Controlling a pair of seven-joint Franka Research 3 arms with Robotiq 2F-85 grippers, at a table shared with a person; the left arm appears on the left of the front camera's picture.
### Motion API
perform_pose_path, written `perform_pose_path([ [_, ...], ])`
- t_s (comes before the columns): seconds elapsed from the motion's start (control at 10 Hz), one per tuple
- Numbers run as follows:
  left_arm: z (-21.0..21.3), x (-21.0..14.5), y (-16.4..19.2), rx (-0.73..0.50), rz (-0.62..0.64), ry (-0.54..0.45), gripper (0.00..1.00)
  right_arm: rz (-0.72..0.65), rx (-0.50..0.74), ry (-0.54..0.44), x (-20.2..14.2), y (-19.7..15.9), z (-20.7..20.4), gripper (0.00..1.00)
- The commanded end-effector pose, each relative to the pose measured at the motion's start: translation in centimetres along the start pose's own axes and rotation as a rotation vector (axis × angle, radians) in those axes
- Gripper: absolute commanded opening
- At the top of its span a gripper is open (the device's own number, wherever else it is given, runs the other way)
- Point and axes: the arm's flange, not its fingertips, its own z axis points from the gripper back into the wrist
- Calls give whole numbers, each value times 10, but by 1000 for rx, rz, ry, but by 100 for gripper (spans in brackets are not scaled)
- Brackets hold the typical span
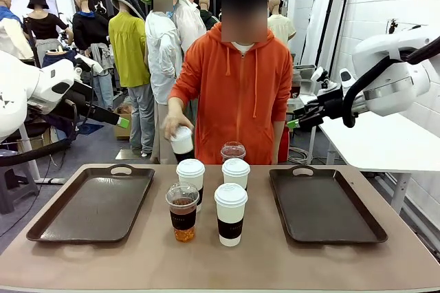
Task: Distribute the coffee onto the tray.
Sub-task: Pick up one iced Americano and place it on the right Handle tray.
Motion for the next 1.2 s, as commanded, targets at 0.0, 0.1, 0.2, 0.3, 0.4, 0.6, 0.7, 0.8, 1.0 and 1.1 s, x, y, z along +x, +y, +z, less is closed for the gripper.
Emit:
perform_pose_path([
  [0.0,0,-1,1,-3,4,2,100,1,-1,-8,2,0,0,100],
  [0.1,0,-1,1,-3,4,2,100,1,-1,-8,2,0,0,100],
  [0.2,0,-1,1,-3,4,2,100,1,-1,-8,2,0,0,100],
  [0.3,0,-1,1,-3,4,2,100,1,-1,-8,2,0,0,100],
  [0.4,0,-1,1,-3,4,2,100,5,-4,15,0,0,1,100],
  [0.6,0,-1,1,-3,4,2,100,36,90,-33,-1,-33,-24,100],
  [0.7,0,-1,1,-3,4,2,100,50,110,-47,-5,-47,-34,100],
  [0.8,0,-1,1,-3,4,2,100,78,123,-57,-11,-60,-43,100],
  [1.0,0,-1,1,-3,4,2,100,117,168,-74,-26,-81,-65,100],
  [1.1,0,-1,1,-3,4,2,100,134,188,-80,-34,-89,-73,100],
])
